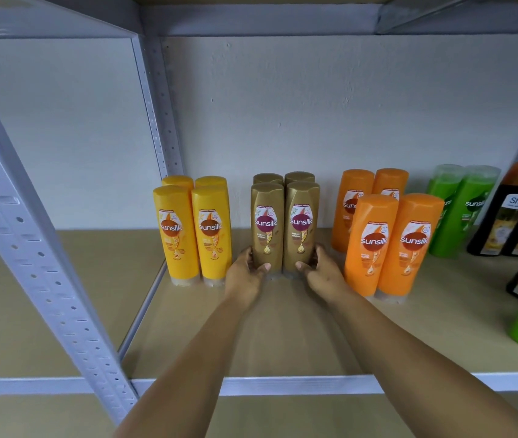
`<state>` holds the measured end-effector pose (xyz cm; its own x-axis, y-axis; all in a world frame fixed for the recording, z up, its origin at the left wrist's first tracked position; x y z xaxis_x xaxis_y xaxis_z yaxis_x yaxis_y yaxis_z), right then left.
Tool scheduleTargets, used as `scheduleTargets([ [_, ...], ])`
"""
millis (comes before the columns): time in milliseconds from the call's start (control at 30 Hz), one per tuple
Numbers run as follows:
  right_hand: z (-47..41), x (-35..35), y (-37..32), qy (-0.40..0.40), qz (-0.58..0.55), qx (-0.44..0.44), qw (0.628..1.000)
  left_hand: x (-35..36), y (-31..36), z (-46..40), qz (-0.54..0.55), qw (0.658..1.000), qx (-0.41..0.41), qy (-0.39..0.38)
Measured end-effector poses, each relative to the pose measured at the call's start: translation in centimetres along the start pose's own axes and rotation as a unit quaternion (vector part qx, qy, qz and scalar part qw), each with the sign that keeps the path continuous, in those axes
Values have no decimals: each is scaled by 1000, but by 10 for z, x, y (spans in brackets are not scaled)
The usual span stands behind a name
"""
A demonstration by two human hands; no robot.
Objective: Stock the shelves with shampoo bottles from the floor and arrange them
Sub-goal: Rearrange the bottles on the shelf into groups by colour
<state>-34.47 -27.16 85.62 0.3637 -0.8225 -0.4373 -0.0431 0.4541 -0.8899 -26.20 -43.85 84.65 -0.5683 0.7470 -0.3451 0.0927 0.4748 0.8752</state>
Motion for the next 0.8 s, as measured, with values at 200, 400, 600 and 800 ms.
scheduleTargets([
  [200,1,-1,-2,-6,10,9,1000,-1,4,1,-4,1000,4,0],
  [400,4,0,-5,-2,29,13,999,0,8,4,-18,1000,-3,-6],
  [600,16,1,-4,4,39,-10,999,1,16,17,-64,998,1,-9],
  [800,48,-1,-3,25,102,-108,989,4,22,43,-118,991,46,-42],
])
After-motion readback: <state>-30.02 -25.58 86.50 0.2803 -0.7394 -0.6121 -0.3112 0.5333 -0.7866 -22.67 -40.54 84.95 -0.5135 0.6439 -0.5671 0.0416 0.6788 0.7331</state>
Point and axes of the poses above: each hand's wrist, its own z-axis away from the middle knuckle, its own x-axis out of the palm, y = z × x, the point moved 8 cm from there along -z, towards the middle knuckle, and after that the axes turned 10 degrees about x, right-handed, at the moved point
